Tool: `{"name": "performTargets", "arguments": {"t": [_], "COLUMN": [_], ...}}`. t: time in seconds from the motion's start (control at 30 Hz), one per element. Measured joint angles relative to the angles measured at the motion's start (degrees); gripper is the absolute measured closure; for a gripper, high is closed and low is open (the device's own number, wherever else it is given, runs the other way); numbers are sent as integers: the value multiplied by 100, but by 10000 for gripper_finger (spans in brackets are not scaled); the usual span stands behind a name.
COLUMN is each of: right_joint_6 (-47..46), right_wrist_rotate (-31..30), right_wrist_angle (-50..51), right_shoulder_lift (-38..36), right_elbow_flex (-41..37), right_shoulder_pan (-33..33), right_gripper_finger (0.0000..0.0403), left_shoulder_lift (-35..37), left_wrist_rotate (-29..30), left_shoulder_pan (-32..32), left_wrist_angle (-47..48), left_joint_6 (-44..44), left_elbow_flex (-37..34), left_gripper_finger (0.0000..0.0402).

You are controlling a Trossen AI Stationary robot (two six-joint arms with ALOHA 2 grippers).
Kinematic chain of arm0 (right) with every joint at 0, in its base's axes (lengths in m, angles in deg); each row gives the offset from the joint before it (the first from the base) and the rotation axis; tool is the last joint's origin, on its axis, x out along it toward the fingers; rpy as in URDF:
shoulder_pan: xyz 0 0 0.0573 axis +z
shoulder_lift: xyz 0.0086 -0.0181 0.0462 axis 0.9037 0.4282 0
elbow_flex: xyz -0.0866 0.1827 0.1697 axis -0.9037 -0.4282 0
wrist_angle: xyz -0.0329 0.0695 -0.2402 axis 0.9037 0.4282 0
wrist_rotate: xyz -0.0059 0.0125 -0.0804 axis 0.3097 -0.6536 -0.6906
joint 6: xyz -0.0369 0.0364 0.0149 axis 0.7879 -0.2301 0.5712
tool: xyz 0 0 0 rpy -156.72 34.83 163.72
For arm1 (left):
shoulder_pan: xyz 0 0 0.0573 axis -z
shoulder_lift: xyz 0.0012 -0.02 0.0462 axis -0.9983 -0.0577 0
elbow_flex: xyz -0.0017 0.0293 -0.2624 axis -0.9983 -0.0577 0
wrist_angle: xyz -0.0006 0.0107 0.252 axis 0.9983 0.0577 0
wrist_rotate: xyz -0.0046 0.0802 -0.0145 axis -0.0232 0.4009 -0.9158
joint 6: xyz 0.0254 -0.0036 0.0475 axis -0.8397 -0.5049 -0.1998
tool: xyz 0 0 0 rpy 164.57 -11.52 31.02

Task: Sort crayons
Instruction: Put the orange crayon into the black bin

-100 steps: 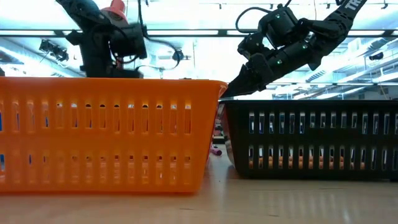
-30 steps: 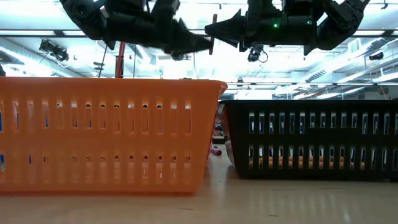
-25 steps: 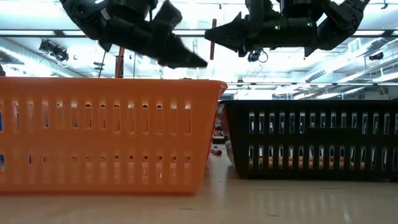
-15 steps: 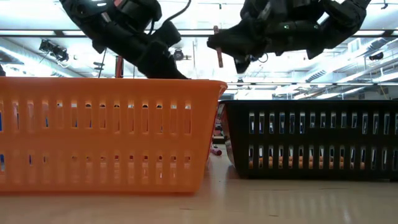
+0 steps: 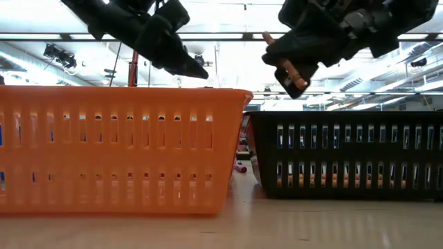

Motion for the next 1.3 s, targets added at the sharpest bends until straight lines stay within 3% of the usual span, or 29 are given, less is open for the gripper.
{"name": "performTargets", "arguments": {"t": [0.3, 0.6, 0.77, 1.03, 1.3], "right_joint_6": [-1027, -1447, -1601, -1342, -387], "right_wrist_rotate": [-455, -409, -406, 88, 114], "right_wrist_angle": [1033, 1399, 1681, 1716, 1707], "right_shoulder_lift": [0, 0, 0, -75, -341], "right_elbow_flex": [-3, 0, 0, 0, 0], "right_shoulder_pan": [437, 802, 847, 556, 3], "right_gripper_finger": [355, 352, 331, 280, 279], "left_shoulder_lift": [252, 253, 253, 251, 247], "left_wrist_rotate": [99, 103, 105, 103, 99], "left_shoulder_pan": [-48, -48, -48, -48, -48], "left_wrist_angle": [620, 869, 1106, 1469, 2251], "left_joint_6": [-95, -285, -345, -236, 258], "left_elbow_flex": [0, 0, 2, 2, 2], "left_gripper_finger": [269, 269, 269, 269, 269]}}
